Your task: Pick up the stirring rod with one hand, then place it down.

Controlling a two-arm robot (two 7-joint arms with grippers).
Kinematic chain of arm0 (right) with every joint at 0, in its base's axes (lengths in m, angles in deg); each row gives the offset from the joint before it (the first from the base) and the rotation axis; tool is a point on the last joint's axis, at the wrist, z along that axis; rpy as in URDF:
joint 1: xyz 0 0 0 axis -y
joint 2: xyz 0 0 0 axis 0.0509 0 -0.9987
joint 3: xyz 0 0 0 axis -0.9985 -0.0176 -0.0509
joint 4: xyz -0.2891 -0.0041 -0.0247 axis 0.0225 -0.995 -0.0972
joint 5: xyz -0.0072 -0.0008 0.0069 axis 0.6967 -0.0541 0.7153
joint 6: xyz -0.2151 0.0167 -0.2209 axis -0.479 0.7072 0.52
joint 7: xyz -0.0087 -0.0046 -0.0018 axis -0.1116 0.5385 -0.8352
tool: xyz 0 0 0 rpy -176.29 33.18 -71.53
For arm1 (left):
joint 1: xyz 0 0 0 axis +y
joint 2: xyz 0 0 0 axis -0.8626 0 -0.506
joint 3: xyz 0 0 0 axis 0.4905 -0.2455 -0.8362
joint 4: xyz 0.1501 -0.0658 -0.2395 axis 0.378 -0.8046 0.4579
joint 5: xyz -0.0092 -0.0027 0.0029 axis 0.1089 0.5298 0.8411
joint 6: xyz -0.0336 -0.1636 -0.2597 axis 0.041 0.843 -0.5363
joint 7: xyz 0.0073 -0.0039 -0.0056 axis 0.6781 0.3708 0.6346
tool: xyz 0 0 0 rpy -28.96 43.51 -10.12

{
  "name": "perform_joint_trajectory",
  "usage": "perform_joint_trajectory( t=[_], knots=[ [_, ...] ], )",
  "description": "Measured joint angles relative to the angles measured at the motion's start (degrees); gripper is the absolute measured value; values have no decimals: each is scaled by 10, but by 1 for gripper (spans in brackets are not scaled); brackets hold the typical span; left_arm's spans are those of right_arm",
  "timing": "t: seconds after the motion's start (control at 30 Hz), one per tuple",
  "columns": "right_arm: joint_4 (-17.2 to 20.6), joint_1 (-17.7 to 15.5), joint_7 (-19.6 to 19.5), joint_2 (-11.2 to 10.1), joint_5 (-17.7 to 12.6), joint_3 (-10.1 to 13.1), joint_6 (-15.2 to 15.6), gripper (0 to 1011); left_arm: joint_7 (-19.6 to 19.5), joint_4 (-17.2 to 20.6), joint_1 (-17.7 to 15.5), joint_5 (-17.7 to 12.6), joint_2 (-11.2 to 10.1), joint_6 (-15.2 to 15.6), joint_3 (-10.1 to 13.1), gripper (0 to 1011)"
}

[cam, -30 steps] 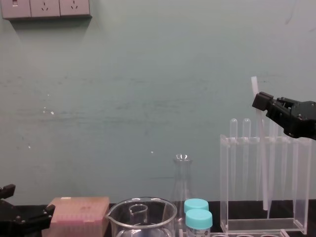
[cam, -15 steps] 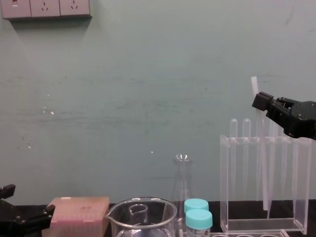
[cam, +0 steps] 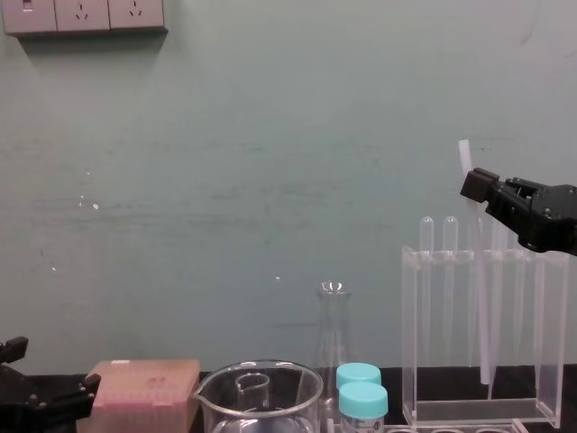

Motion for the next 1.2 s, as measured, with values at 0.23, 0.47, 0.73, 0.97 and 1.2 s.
perform_joint_trajectory(
  t=[0.23,0.47,0.73,0.97,1.2],
  knots=[
    [0,0,0,0,0,0,0,61,0,0,0,0,0,0,0,1000],
    [0,0,0,0,0,0,0,61,0,0,0,0,0,0,0,1000],
    [0,0,0,0,0,0,0,61,0,0,0,0,0,0,0,1000],
    [10,-5,2,-3,3,3,4,61,0,0,0,0,0,0,0,1000],
    [34,-21,3,-15,6,4,17,61,0,0,0,0,0,0,0,1000]
  ],
)
